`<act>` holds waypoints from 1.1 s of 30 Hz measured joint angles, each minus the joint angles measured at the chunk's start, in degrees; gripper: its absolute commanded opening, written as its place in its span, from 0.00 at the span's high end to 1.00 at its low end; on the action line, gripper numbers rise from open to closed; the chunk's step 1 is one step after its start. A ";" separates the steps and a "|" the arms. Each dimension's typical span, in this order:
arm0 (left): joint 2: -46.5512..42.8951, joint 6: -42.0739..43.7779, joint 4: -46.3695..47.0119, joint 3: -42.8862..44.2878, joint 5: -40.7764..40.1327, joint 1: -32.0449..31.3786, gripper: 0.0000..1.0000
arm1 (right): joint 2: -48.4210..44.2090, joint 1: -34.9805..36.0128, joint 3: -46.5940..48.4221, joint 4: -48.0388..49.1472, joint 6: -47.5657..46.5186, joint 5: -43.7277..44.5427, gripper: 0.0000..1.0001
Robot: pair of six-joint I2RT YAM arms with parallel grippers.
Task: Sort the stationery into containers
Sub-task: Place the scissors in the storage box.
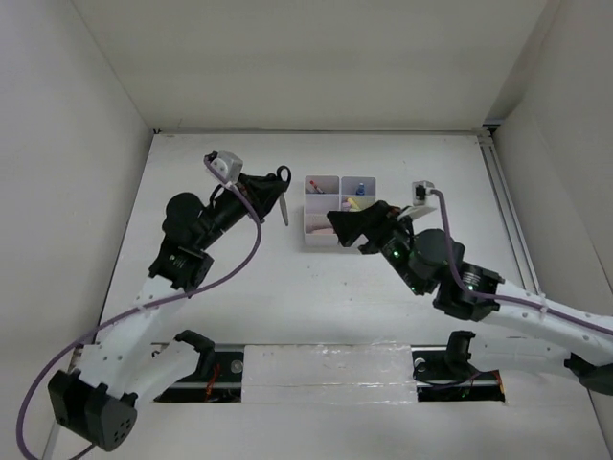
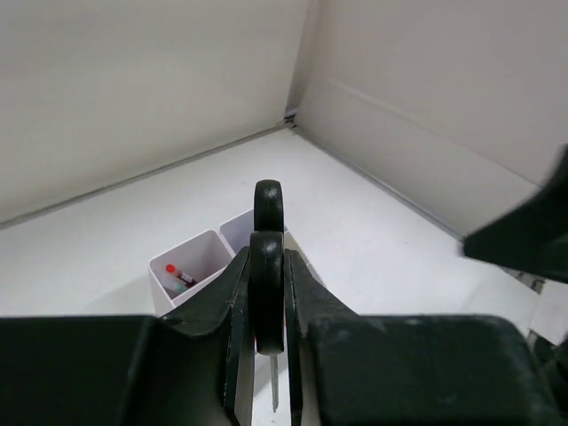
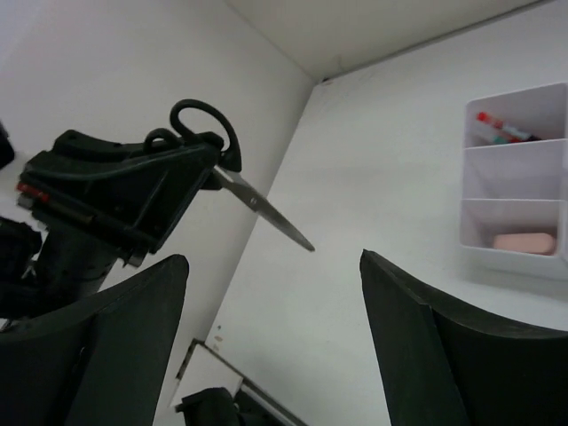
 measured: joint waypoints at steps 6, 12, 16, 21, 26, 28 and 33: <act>15.47 0.04 8.35 1.38 1.18 1.03 1.00 | -13.20 0.00 -4.85 -8.96 -0.20 6.01 0.16; 25.38 0.72 17.57 2.93 0.33 -1.60 1.00 | -26.82 0.00 -6.95 -19.17 0.09 8.15 0.16; 29.16 1.40 28.87 2.34 2.56 -2.10 1.00 | -34.49 0.00 -9.90 -21.79 -0.20 6.99 0.16; 36.96 2.47 39.08 2.34 6.08 -2.10 1.00 | -38.01 0.00 -13.22 -24.48 -0.26 3.30 0.16; 45.16 2.43 42.93 2.89 9.33 -1.42 1.00 | -38.36 0.00 -13.97 -26.47 -0.72 0.57 0.16; 47.30 1.66 44.74 3.65 10.64 -0.81 1.00 | -38.34 0.00 -13.97 -26.75 -0.85 -0.09 0.16; 48.98 0.31 48.02 5.40 11.91 0.44 1.00 | -37.46 0.00 -13.97 -26.97 -1.33 -1.20 0.16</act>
